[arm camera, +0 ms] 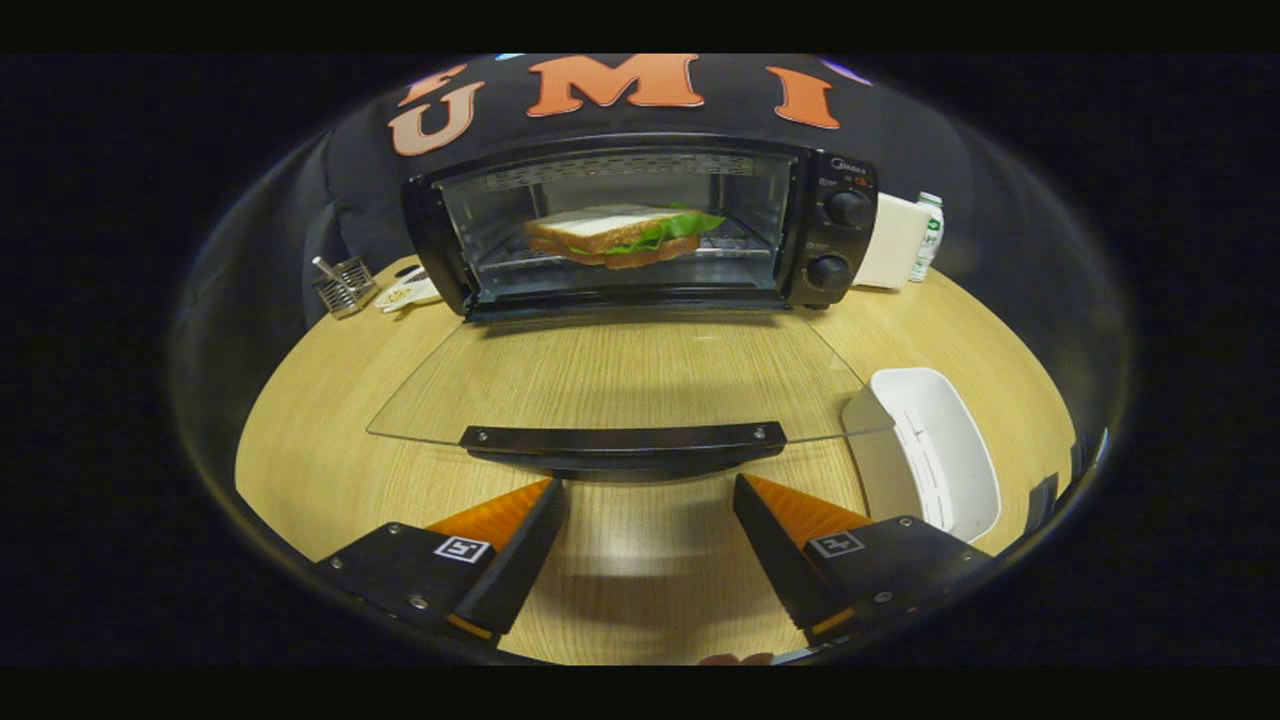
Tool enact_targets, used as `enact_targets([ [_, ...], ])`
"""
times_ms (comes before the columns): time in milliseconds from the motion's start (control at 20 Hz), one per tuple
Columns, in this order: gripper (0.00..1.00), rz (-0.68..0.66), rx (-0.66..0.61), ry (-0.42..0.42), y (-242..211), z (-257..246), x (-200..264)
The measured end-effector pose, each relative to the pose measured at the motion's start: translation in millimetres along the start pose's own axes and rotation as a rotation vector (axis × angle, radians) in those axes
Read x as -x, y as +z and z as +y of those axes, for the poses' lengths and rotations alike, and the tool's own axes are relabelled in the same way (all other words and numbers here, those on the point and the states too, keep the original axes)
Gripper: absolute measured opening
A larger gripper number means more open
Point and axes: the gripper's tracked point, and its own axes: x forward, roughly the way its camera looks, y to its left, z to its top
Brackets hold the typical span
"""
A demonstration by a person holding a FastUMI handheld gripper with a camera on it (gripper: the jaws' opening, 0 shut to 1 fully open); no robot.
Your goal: Open the toaster oven, put the food inside, and close the toaster oven door.
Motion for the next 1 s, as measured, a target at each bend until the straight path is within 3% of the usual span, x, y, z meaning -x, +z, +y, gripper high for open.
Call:
enact_targets([
  [400, 0.99, -0.111, -0.085, 0.032, 76.4, -4.0, 36.2],
  [1000, 0.99, -0.23, -0.086, 0.023, 173.1, -2.2, 15.0],
])
